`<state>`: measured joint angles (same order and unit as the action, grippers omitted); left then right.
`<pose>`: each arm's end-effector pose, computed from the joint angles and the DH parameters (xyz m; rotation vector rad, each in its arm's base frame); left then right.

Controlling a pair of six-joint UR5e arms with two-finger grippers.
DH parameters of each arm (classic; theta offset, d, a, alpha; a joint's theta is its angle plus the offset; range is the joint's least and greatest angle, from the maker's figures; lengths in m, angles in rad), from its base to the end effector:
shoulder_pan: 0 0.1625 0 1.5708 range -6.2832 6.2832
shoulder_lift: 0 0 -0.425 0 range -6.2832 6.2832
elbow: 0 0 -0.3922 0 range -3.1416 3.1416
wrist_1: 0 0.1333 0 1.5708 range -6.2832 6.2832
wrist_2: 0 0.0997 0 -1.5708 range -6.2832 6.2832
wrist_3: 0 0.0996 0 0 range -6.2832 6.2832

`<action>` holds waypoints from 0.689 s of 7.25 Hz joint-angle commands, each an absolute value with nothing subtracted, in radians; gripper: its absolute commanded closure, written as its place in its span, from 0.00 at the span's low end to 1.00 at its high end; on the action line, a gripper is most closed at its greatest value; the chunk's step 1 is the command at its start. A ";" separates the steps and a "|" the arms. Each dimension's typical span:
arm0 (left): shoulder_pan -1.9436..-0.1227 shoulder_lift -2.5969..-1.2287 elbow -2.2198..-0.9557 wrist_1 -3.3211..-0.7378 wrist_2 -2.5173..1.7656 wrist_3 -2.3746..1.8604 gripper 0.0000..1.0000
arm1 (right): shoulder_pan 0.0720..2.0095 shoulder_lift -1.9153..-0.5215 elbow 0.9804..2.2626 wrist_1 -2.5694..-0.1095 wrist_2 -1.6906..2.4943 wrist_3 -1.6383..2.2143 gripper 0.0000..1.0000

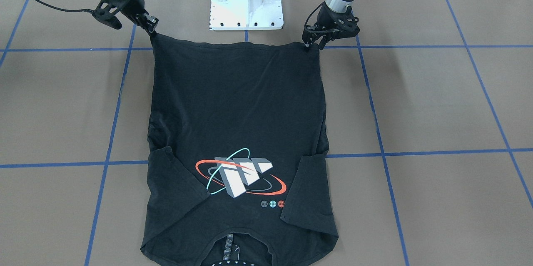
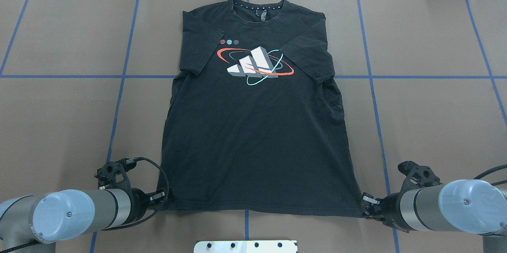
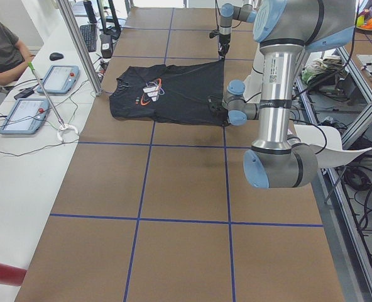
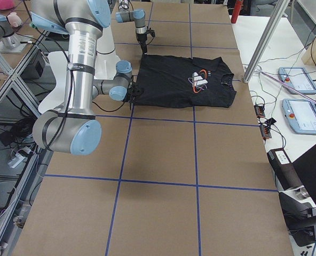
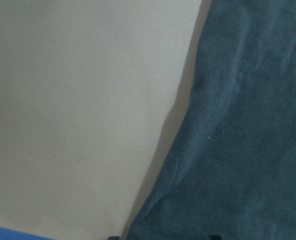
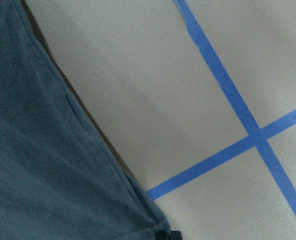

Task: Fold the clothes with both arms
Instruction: 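Lower the left gripper to the other hem corner and grasp both hem corners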

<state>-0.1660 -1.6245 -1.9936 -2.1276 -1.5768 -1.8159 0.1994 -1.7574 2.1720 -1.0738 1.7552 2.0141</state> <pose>0.4790 -0.2148 0.3723 -0.0466 1.0389 -0.3706 -0.3875 -0.1957 0.4033 -0.2840 -0.8917 0.5118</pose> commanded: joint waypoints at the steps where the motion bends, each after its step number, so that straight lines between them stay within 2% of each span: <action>1: -0.166 -1.623 -1.993 -2.128 -1.577 -1.833 0.40 | 0.199 -1.756 2.172 -1.074 1.756 2.014 1.00; 5: -0.164 -1.577 -2.016 -2.129 -1.577 -1.835 0.38 | 0.201 -1.756 2.172 -1.074 1.755 2.014 1.00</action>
<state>-0.1644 -1.5884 -2.0110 -2.1286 -1.5769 -1.8339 0.2015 -1.7564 2.1732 -1.0738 1.7556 2.0141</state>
